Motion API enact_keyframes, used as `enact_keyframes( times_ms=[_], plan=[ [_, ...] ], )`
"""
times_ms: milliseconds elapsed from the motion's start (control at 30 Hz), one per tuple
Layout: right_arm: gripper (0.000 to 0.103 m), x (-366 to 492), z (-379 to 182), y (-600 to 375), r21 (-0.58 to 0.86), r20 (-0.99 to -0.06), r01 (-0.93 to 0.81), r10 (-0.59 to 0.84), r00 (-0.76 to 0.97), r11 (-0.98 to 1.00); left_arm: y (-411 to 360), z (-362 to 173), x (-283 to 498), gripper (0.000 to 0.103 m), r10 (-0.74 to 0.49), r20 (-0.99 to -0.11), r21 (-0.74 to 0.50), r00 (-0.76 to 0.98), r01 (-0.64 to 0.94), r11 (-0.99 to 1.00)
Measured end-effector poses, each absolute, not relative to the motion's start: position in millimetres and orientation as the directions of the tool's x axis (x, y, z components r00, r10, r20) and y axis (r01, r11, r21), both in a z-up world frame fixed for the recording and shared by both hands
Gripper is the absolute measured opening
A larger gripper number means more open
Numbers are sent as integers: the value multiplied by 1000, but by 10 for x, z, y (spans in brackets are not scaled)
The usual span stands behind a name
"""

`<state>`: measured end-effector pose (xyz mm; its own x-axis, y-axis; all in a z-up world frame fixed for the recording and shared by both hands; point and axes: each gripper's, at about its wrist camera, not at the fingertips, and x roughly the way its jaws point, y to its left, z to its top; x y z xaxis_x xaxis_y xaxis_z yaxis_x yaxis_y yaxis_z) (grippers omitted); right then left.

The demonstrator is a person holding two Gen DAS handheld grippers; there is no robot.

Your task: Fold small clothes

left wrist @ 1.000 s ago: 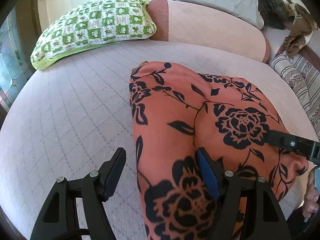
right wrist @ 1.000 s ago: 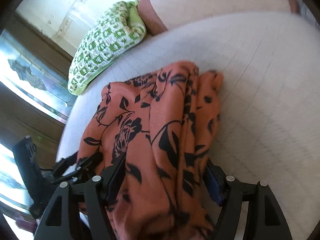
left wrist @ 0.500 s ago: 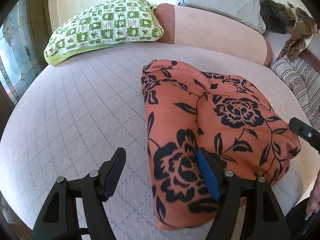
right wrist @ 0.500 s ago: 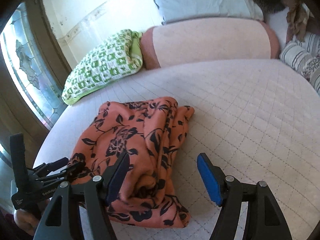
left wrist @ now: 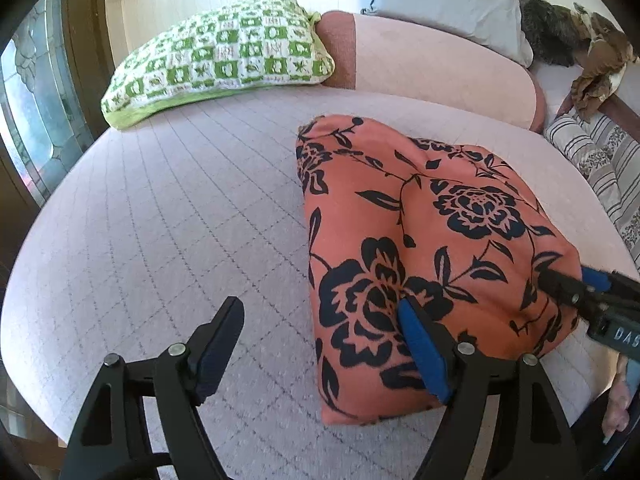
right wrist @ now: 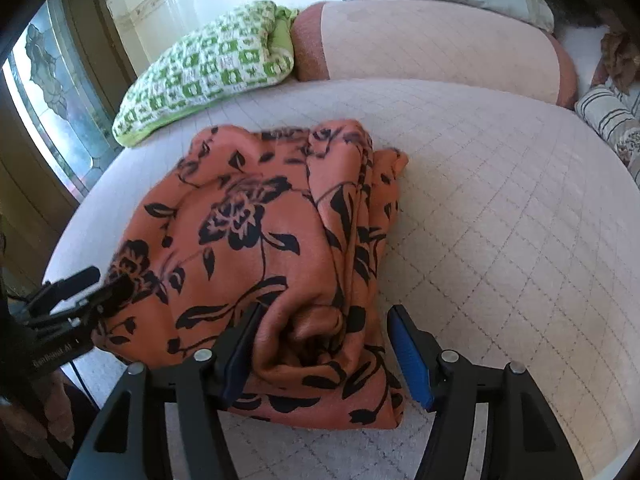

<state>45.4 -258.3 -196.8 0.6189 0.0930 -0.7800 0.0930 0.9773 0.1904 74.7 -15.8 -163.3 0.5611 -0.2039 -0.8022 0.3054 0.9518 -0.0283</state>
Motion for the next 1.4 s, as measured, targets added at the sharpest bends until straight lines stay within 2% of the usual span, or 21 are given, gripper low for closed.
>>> enact_keyframes(
  times_ms=[300,367,400,433,567,700,867,1000,1233,1400],
  plan=[
    [66,230,-1606,-2468,175,-650,9,108,752,985,-100,-1597,695,81,-193,-801,-33,566,280,959],
    [64,233,-1628,-2403,182,-662,-34,148,735,983,-119,-1607,690,81,-183,-802,-19,569,281,960],
    [55,271,-1666,-2361,176,-680,-46,155,716,983,-126,-1611,690,81,-181,-801,-15,571,283,959],
    [53,304,-1721,-2323,157,-706,-51,148,692,986,-133,-1613,687,82,-179,-800,-10,572,286,958],
    [52,423,-1954,-2248,103,-792,-50,112,600,993,-116,-1630,710,83,-187,-805,-22,563,287,958],
    [52,445,-1930,-2329,153,-786,-38,145,601,988,-122,-1599,746,84,-183,-810,-23,557,282,959],
    [52,496,-1744,-2507,270,-702,-25,214,679,963,-169,-1372,786,83,-193,-786,-24,588,283,959],
    [52,690,-1660,-2611,297,-661,5,202,723,955,-266,-1291,1036,83,-198,-789,-22,582,296,955],
    [52,1115,-1785,-2664,339,-679,35,219,701,940,-359,-1621,1488,83,-140,-849,-17,509,239,971],
    [53,1326,-2077,-2698,346,-762,82,228,606,935,-379,-1769,1487,84,-154,-857,-28,492,253,967]
  ],
)
